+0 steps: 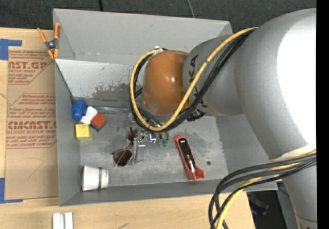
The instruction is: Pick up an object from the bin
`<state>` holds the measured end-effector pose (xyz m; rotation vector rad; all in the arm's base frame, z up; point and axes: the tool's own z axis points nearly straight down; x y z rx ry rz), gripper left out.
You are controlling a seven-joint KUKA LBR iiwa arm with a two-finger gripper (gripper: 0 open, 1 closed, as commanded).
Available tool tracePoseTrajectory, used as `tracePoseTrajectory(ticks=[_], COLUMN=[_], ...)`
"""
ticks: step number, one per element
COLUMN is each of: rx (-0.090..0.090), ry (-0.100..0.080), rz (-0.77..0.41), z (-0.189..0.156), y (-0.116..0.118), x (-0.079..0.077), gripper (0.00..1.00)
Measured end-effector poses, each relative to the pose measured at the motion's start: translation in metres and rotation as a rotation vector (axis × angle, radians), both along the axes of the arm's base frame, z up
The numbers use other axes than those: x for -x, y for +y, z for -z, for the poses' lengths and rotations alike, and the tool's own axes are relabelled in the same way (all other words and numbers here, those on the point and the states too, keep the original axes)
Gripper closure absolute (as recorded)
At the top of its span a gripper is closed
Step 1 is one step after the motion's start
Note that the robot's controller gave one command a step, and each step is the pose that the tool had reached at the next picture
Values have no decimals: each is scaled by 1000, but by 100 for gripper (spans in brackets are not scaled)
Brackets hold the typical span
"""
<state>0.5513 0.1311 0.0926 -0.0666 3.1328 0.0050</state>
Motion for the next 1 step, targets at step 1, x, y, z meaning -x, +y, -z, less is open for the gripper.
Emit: tracePoseTrajectory(ticks=[1], rx=[5], ry=[-1], rz=[-663], z=[23], y=[-17], x=[-5], gripper=[100])
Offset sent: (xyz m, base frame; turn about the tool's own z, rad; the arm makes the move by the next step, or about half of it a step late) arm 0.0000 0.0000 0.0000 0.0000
